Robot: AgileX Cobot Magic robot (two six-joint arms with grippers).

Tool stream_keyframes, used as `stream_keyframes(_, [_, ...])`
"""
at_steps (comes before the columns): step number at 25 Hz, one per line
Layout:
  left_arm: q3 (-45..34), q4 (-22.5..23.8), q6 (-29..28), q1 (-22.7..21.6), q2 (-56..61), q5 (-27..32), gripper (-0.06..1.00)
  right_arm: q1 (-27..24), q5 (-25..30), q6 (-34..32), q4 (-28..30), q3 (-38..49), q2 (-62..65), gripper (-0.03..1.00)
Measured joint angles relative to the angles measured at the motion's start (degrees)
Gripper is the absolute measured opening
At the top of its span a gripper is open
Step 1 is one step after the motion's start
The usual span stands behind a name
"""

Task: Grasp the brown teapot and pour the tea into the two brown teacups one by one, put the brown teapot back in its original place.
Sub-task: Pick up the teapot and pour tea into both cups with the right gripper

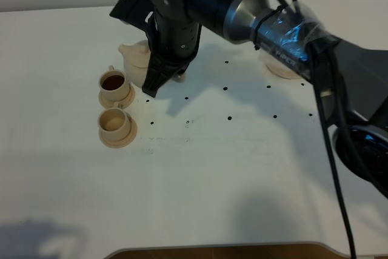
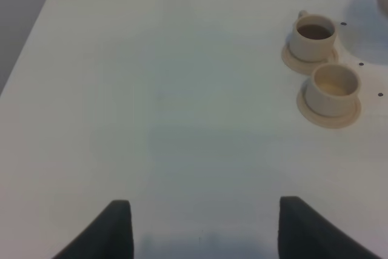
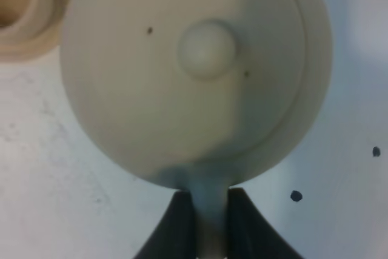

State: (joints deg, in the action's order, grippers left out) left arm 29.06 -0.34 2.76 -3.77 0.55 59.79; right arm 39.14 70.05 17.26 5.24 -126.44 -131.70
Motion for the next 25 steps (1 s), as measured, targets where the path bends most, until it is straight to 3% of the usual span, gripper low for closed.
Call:
stream_keyframes(5, [0.0,0.0,0.0,0.0,0.0,0.0,0.55,0.8,-0.6,0.1,-1.1,9.1,5.4,0.12])
stream_keyframes(13, [0.0,0.0,0.0,0.0,0.0,0.0,0.55,2.7,-14.1,0.1,-0.4,28.7,14.9,0.12])
stream_keyframes(19, [0.0,0.0,0.0,0.0,0.0,0.0,0.55,5.9,-21.1,-1.6,6.5,35.6,15.1,0.12])
stream_keyframes(25, [0.0,0.0,0.0,0.0,0.0,0.0,0.55,8.3,-23.6,-5.5,15.5,36.4,13.1,0.12])
